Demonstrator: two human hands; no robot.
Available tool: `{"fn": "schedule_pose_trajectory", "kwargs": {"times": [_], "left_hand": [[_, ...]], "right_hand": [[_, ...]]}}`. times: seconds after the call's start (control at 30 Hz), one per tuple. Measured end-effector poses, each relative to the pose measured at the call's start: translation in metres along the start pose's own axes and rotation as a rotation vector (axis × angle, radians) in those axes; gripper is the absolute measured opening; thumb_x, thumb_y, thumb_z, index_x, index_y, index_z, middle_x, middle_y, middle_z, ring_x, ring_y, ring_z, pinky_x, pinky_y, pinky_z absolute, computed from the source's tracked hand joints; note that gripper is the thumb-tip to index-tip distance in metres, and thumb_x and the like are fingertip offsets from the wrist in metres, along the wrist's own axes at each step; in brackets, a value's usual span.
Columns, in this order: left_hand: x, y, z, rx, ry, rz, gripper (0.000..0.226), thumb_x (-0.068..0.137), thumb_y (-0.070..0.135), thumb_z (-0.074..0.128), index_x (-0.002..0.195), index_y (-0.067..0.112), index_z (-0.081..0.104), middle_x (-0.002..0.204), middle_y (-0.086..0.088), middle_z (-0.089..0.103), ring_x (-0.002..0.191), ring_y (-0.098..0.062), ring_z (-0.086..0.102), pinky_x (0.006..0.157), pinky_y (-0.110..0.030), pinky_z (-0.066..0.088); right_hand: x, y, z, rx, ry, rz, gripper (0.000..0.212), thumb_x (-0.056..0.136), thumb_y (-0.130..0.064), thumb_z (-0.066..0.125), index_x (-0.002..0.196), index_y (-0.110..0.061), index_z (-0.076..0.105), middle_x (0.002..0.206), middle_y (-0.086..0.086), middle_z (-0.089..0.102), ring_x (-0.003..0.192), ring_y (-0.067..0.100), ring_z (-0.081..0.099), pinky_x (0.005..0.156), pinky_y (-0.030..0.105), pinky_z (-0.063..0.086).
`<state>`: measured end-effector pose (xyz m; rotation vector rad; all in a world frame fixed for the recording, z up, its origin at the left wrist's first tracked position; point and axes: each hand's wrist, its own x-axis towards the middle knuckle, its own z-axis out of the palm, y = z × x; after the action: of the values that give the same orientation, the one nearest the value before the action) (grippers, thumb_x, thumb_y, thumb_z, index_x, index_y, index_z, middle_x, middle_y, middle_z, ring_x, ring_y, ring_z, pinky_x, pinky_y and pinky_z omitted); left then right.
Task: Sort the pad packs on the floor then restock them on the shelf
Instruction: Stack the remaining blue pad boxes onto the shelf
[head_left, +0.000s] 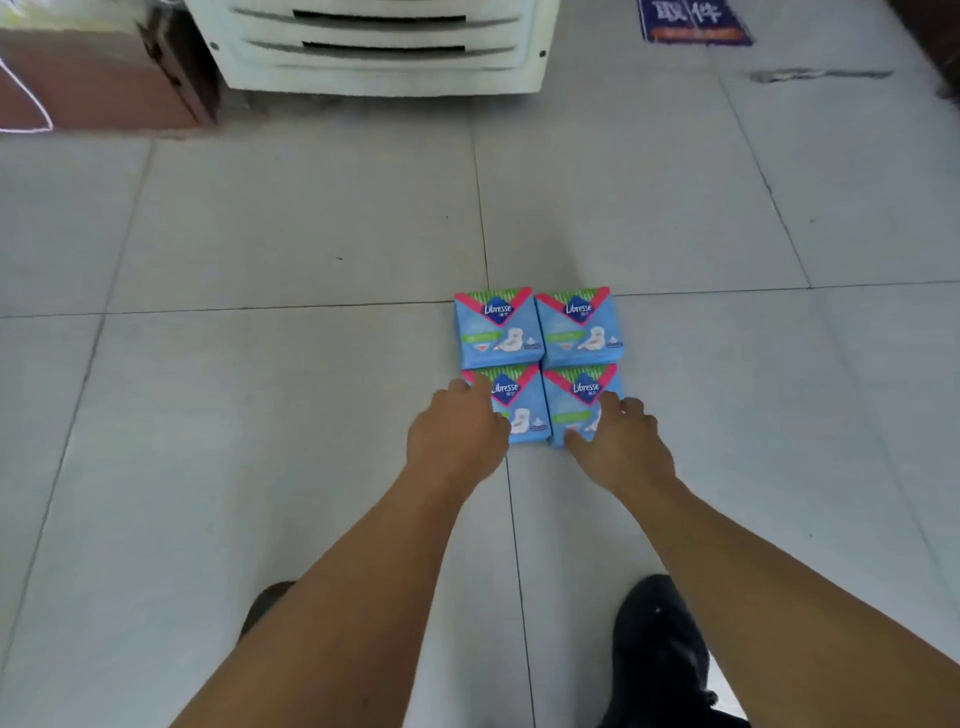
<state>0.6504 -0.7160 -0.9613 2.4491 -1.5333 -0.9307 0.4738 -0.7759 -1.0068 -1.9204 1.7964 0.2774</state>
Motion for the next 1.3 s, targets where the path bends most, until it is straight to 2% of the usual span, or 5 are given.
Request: {"fn": "schedule_pose_trajectory", "kwargs": {"times": [0.17, 0.33, 0.83, 1.17, 1.3], "left_hand": [[0.028, 0.0, 0.04, -0.072, -0.038, -0.035, 0.037, 0.096, 0.028, 0.045, 0.132, 0.022, 0.044, 0.123, -0.006, 0.05, 0.115, -0.027, 0.05, 0.082, -0.036, 0.041], [0.031, -0.004, 0.056, -0.057, -0.079, -0.064, 0.037, 0.096, 0.03, 0.045, 0.133, 0.021, 0.044, 0.125, -0.005, 0.049, 0.117, -0.026, 0.048, 0.085, -0.037, 0.043], [0.022, 0.014, 0.06, -0.03, -0.153, -0.022, 0.042, 0.097, 0.032, 0.044, 0.138, 0.021, 0.041, 0.133, -0.005, 0.045, 0.121, -0.024, 0.046, 0.091, -0.039, 0.043], [-0.039, 0.002, -0.052, -0.511, -0.032, -0.132, 0.073, 0.087, 0.054, 0.061, 0.142, 0.014, 0.033, 0.125, -0.005, 0.06, 0.114, -0.024, 0.057, 0.083, -0.027, 0.041], [-0.096, -0.008, -0.11, -0.821, 0.044, -0.02, 0.058, 0.087, 0.034, 0.07, 0.133, 0.011, 0.042, 0.118, -0.006, 0.066, 0.099, -0.016, 0.065, 0.07, -0.019, 0.051]], "right_hand": [[0.048, 0.011, 0.044, 0.048, -0.017, 0.066, 0.089, 0.081, -0.061, 0.064, 0.15, -0.026, 0.019, 0.156, 0.013, 0.008, 0.142, 0.035, 0.014, 0.105, 0.049, 0.038], [0.045, 0.021, 0.072, -0.02, 0.023, 0.1, 0.082, 0.082, -0.058, 0.064, 0.146, -0.024, 0.026, 0.158, 0.019, 0.002, 0.145, 0.04, 0.003, 0.106, 0.051, 0.035], [0.012, 0.039, 0.065, 0.073, 0.228, 0.176, 0.102, 0.066, -0.051, 0.081, 0.143, -0.019, 0.021, 0.144, 0.017, 0.023, 0.125, 0.038, 0.029, 0.096, 0.046, 0.042], [-0.072, -0.051, -0.025, 0.296, 0.448, -0.291, 0.097, 0.062, -0.062, 0.074, 0.139, -0.023, 0.029, 0.147, 0.017, 0.028, 0.133, 0.04, 0.028, 0.107, 0.05, 0.036], [-0.131, -0.098, -0.067, 0.323, 0.538, -0.501, 0.096, 0.062, -0.058, 0.077, 0.138, -0.025, 0.027, 0.146, 0.02, 0.028, 0.134, 0.039, 0.025, 0.106, 0.055, 0.036]]}}
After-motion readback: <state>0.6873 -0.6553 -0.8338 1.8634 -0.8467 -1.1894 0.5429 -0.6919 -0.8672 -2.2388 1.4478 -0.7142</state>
